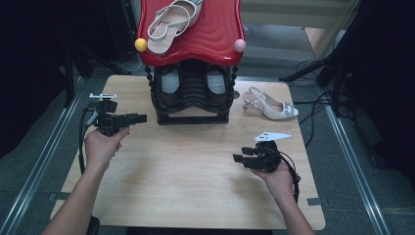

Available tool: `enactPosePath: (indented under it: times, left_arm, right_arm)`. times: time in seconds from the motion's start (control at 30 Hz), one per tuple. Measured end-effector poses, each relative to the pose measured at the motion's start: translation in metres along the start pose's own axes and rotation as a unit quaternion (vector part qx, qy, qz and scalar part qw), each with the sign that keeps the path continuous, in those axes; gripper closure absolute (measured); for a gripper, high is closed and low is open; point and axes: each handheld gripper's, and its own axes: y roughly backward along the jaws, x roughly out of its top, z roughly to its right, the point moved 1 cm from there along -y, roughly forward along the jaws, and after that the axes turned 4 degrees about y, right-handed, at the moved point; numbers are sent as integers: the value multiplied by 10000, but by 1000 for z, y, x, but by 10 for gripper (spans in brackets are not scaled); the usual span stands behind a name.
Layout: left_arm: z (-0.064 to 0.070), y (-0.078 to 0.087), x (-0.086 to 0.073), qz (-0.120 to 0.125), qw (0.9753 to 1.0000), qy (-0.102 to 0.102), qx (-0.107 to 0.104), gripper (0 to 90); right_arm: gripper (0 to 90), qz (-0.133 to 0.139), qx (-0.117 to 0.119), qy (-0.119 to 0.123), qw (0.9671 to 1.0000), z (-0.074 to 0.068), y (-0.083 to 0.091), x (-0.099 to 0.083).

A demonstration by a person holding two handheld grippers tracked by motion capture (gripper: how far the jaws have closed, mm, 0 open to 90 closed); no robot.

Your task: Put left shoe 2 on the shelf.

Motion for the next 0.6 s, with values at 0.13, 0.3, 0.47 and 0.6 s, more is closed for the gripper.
enactPosePath:
  times: [0.13, 0.3, 0.47, 0.6]
  left_arm:
    - [2, 3, -10, -56, 9999, -59, -140, 462]
    - [0, 9, -21, 61, 9997, -54, -209, 455]
    - [-1, 7, -28, 85, 9998, -116, -153, 455]
    - [-1, 4, -33, 63, 9998, -145, -101, 456]
  right_arm:
    - [494, 44, -11, 10, 10000, 0, 2, 1]
    - [493, 39, -8, 2, 10000, 2, 2, 1]
    - [493, 45, -19, 34, 10000, 1, 1, 2]
    - [493, 47, -22, 35, 10000, 2, 1, 3]
